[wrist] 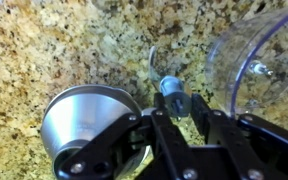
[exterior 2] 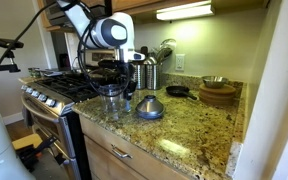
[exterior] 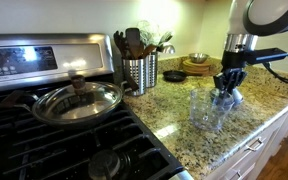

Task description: Take the top off the food cup and pick the blade and put it on the table

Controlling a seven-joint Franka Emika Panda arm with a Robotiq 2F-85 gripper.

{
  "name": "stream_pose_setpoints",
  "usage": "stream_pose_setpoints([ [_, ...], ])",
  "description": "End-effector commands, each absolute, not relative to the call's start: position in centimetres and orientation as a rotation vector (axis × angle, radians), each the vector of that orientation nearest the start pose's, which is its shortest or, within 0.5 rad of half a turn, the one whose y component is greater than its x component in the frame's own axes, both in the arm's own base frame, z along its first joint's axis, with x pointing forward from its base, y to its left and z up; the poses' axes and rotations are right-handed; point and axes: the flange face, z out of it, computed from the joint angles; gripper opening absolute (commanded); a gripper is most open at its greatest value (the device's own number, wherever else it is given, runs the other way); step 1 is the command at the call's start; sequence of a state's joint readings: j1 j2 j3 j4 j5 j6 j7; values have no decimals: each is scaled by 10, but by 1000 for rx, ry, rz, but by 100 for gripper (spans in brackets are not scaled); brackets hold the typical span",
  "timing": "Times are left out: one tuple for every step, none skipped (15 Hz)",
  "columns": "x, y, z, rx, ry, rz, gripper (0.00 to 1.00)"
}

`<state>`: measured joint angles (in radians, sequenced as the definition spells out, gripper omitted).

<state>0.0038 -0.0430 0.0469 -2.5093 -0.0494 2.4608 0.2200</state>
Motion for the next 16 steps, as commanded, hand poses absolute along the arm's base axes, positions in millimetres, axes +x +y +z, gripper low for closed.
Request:
stream_pose_setpoints([
  [459, 27, 293, -3162, 249, -24, 13],
  [459, 25, 293, -3163, 259, -18, 13],
  [459, 22, 290, -3166, 275, -7, 13],
  [459, 20, 289, -3166, 289, -1, 13],
  [459, 18, 286, -3165, 307, 7, 13],
  [459, 17, 285, -3162, 318, 9, 13],
  [459, 16, 285, -3161, 328, 11, 13],
  [459, 15, 284, -3160, 335, 13, 13],
  [459, 15, 284, -3159, 341, 15, 13],
  [459, 14, 283, -3157, 345, 18, 13],
  [459, 13, 282, -3156, 349, 21, 16],
  [459, 13, 282, -3155, 352, 24, 43],
  [459, 12, 282, -3154, 356, 26, 56],
  [458, 12, 282, -3151, 357, 23, 62],
  [458, 11, 283, -3148, 357, 20, 68],
  [457, 11, 285, -3147, 361, 16, 75],
])
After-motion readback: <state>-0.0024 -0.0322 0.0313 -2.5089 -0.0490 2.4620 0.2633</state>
